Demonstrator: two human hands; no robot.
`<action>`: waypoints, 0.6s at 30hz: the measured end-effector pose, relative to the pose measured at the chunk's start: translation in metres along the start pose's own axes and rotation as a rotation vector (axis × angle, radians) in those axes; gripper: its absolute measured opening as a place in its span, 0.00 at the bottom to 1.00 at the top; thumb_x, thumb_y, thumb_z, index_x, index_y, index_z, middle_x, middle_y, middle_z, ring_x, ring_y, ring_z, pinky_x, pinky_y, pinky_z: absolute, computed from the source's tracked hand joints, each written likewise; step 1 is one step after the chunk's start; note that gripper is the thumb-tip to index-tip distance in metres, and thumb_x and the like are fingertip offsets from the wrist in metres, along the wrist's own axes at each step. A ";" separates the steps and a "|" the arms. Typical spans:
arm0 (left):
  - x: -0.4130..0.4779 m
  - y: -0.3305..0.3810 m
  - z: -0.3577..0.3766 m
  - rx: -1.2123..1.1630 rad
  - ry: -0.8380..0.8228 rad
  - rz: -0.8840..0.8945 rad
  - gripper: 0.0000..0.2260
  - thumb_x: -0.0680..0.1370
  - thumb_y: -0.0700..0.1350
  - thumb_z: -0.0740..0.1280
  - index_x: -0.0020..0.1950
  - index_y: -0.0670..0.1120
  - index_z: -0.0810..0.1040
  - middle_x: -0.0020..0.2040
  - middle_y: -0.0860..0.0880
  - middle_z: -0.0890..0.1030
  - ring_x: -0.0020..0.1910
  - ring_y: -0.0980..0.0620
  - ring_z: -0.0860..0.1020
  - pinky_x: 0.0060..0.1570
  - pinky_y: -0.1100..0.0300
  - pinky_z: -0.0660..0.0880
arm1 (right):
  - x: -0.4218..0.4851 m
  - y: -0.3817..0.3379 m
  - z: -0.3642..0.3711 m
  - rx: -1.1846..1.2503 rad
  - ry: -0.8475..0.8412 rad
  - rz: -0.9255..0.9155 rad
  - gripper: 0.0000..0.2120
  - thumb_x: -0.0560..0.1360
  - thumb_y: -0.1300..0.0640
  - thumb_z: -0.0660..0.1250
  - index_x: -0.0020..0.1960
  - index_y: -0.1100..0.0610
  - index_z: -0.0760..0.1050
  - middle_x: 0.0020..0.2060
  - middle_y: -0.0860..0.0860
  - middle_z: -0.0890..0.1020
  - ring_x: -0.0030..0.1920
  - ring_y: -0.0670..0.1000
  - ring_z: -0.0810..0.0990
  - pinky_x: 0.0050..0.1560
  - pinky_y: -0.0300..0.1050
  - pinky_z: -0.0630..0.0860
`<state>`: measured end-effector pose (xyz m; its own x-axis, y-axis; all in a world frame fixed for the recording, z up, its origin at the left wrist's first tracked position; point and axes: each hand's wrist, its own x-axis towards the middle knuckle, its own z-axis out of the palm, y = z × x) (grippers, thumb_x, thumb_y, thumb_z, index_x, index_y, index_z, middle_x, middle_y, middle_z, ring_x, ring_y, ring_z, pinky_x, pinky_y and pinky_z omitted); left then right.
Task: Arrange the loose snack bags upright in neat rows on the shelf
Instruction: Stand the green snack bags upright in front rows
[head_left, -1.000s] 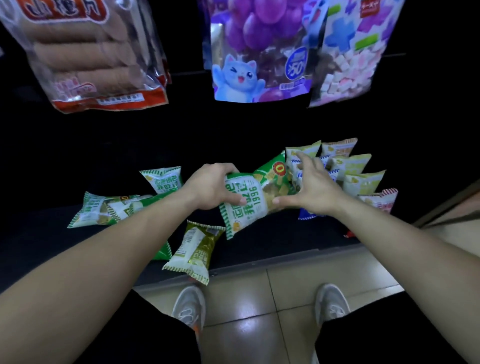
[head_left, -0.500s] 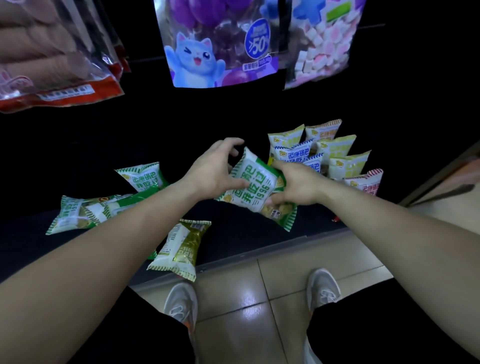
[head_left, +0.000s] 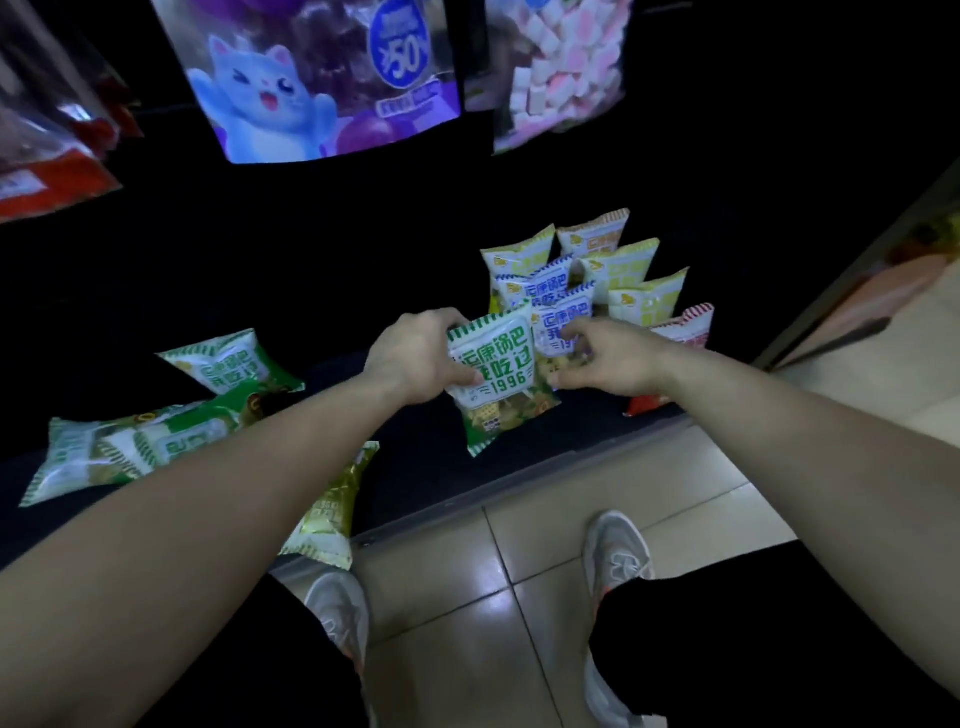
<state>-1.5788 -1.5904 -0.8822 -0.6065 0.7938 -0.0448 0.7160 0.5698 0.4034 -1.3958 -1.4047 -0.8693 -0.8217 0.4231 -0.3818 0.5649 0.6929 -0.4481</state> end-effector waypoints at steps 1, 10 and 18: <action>0.005 0.006 0.009 0.032 -0.007 -0.008 0.37 0.62 0.61 0.79 0.68 0.52 0.72 0.51 0.53 0.80 0.40 0.54 0.74 0.31 0.60 0.68 | -0.002 0.012 -0.002 -0.017 -0.021 0.041 0.38 0.71 0.36 0.72 0.73 0.53 0.66 0.68 0.53 0.73 0.63 0.55 0.75 0.61 0.52 0.73; 0.055 0.067 0.081 0.100 -0.114 -0.044 0.35 0.66 0.60 0.78 0.70 0.52 0.71 0.60 0.48 0.79 0.54 0.46 0.78 0.40 0.55 0.76 | -0.037 0.096 -0.001 -0.075 -0.089 0.197 0.31 0.73 0.41 0.72 0.69 0.58 0.72 0.66 0.55 0.76 0.64 0.56 0.75 0.63 0.48 0.72; 0.083 0.091 0.134 0.092 -0.220 -0.079 0.34 0.68 0.57 0.77 0.71 0.52 0.69 0.64 0.46 0.76 0.57 0.44 0.77 0.45 0.52 0.78 | -0.041 0.122 0.005 -0.135 -0.129 0.168 0.31 0.74 0.40 0.69 0.71 0.54 0.70 0.69 0.55 0.72 0.67 0.56 0.70 0.65 0.48 0.70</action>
<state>-1.5174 -1.4442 -0.9715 -0.5792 0.7676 -0.2745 0.7040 0.6408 0.3063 -1.2925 -1.3400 -0.9121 -0.6962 0.4667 -0.5454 0.6703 0.6945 -0.2613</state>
